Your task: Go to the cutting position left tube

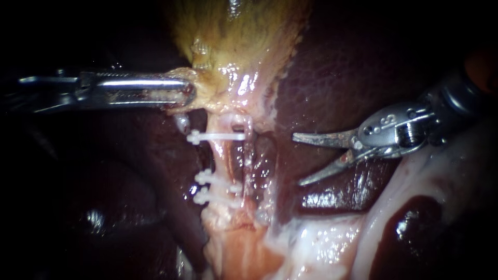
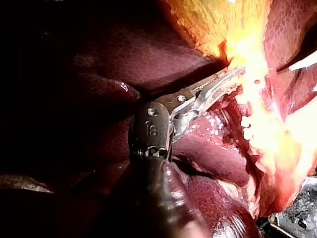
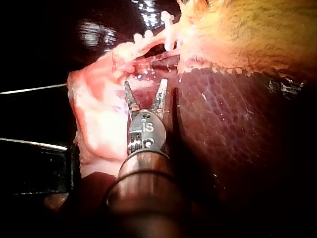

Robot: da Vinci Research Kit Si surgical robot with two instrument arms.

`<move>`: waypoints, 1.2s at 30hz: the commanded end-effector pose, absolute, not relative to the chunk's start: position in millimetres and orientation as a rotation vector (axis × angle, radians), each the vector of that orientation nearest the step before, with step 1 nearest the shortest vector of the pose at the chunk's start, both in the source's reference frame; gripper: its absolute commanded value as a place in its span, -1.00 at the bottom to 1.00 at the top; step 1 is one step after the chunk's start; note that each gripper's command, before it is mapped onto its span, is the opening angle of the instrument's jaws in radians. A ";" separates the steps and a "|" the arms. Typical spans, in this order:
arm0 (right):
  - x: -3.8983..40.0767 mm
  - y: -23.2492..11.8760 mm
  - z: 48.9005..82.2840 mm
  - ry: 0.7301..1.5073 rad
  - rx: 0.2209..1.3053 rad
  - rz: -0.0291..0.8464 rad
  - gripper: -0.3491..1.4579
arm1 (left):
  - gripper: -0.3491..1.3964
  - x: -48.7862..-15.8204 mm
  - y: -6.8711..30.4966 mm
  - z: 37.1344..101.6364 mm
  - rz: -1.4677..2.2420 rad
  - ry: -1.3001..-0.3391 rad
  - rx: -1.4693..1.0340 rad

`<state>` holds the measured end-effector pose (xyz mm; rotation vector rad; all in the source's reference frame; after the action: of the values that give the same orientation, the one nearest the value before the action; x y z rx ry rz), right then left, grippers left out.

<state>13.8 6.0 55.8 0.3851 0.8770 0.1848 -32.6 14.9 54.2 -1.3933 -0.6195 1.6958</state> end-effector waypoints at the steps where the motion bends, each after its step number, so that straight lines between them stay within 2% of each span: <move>1: 13.9 6.0 55.8 0.878 0.388 0.184 0.99 | -1.00 -32.1 15.1 53.5 1.694 -0.625 -1.394; 11: 14.3 6.0 55.8 0.879 0.396 0.182 0.99 | -1.00 -27.5 15.9 48.4 1.617 -0.634 -1.443; 16: 15.3 5.9 55.4 0.900 0.448 0.154 0.99 | -1.00 -27.4 15.8 48.2 1.612 -0.633 -1.447; 19: 16.7 5.6 54.8 0.911 0.546 0.180 0.99 | -1.00 -27.4 15.8 48.2 1.612 -0.633 -1.447; 25: 19.8 5.2 54.1 0.944 0.623 0.218 0.99 | -1.00 -27.5 15.7 48.3 1.613 -0.631 -1.448; 36: 23.3 5.1 55.0 0.968 0.675 0.242 0.99 | -1.00 -27.6 15.5 48.4 1.618 -0.625 -1.451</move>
<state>23.5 5.1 55.2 0.6753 0.9692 0.2411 -27.6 15.5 48.4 -1.4513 -0.6256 1.6170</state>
